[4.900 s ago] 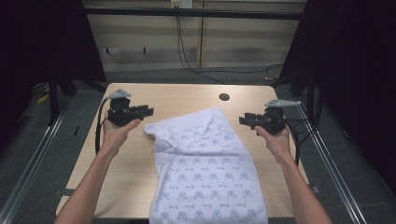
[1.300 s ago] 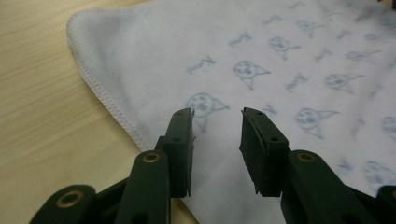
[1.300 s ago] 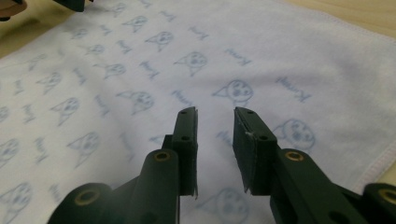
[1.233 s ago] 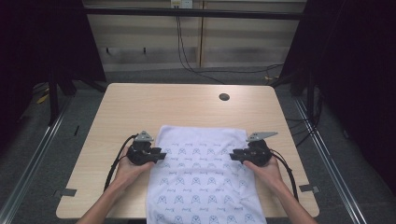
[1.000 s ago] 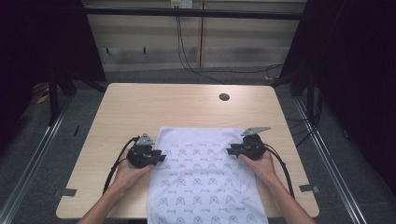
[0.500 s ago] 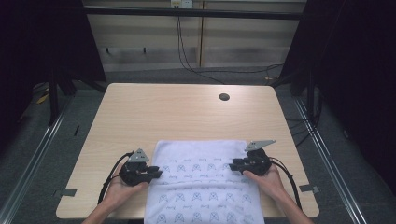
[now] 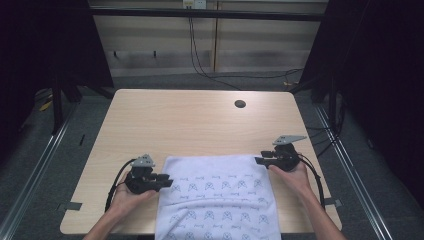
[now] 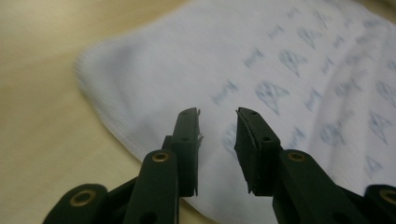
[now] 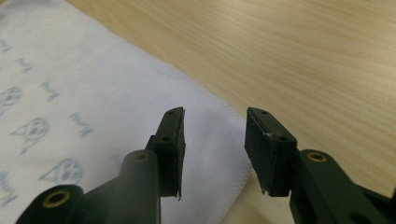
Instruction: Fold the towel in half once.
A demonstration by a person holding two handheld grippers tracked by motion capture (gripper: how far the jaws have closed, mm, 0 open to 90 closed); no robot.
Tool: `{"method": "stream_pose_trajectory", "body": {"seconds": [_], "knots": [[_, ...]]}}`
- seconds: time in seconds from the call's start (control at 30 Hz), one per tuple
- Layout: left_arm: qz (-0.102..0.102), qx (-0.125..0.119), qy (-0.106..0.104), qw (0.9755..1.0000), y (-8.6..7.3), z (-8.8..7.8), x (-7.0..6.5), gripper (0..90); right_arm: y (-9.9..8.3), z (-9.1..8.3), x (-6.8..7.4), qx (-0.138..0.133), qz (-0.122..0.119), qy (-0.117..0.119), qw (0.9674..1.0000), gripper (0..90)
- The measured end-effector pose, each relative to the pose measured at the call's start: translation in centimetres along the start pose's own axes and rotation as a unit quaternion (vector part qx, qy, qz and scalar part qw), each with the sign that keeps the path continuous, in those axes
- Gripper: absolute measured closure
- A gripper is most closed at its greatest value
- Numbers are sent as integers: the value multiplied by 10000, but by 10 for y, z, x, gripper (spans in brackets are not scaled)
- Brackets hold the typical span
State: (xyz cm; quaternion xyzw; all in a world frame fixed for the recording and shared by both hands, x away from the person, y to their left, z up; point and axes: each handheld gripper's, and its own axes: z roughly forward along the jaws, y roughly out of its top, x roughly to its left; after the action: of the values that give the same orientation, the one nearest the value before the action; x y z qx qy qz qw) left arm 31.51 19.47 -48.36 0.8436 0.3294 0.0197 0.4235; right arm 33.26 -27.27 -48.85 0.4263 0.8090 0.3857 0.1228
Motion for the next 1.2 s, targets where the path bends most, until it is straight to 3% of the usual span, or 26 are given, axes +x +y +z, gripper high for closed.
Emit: {"method": "stream_pose_trajectory", "body": {"seconds": [0.07, 0.13, 0.2, 0.23, 0.27, 0.3, 0.37, 0.47, 0.63, 0.73, 0.8, 0.9, 0.93, 1.0, 1.1, 1.2], "knots": [[-50, -40, 231, 9997, 6, 2, 8, 654, -1, 8, -4, 112, 26, -108, 9999, 543], [-149, -168, 290, 9993, 10, 6, 19, 642, -4, 13, -9, 207, 48, -181, 9996, 522], [-232, -46, 415, 9989, 15, 11, 28, 603, -7, 14, -13, 144, 95, -167, 9997, 512], [-245, -82, 544, 9982, 16, 12, 31, 587, -8, 14, -14, 102, 142, -105, 9998, 504], [-383, -165, 513, 9978, 16, 14, 35, 567, -9, 14, -13, 92, 154, -29, 9998, 502], [-441, -96, 553, 9974, 16, 16, 37, 550, -9, 14, -11, 117, 101, 6, 9999, 506], [-361, 63, 700, 9969, 14, 18, 38, 516, -8, 15, -6, 140, -38, 152, 9998, 522], [-392, 64, 670, 9970, 12, 19, 40, 481, -7, 17, 1, 159, -134, 124, 9997, 629], [-204, 135, 698, 9973, 12, 27, 37, 450, -7, 18, 3, 174, -118, 237, 9995, 870], [-54, 174, 692, 9974, 13, 30, 33, 454, -8, 17, 3, 190, 22, 302, 9994, 894], [-1, 191, 684, 9975, 15, 32, 30, 506, -7, 14, 0, 90, 171, 381, 9991, 896], [144, 262, 532, 9981, 16, 34, 28, 769, -4, 5, -5, -171, 294, 441, 9984, 898], [76, 247, 426, 9988, 15, 35, 28, 845, -3, 1, -6, -247, 356, 457, 9980, 898], [-54, 164, 308, 9994, 15, 33, 30, 866, -1, -5, -8, -373, 386, 436, 9976, 898], [-342, -201, 148, 9991, 17, 21, 37, 867, 3, -15, -11, -586, 448, 434, 9963, 898], [-347, -476, 196, 9981, 25, 7, 39, 868, 10, -23, -14, -791, 472, 452, 9947, 898]]}}
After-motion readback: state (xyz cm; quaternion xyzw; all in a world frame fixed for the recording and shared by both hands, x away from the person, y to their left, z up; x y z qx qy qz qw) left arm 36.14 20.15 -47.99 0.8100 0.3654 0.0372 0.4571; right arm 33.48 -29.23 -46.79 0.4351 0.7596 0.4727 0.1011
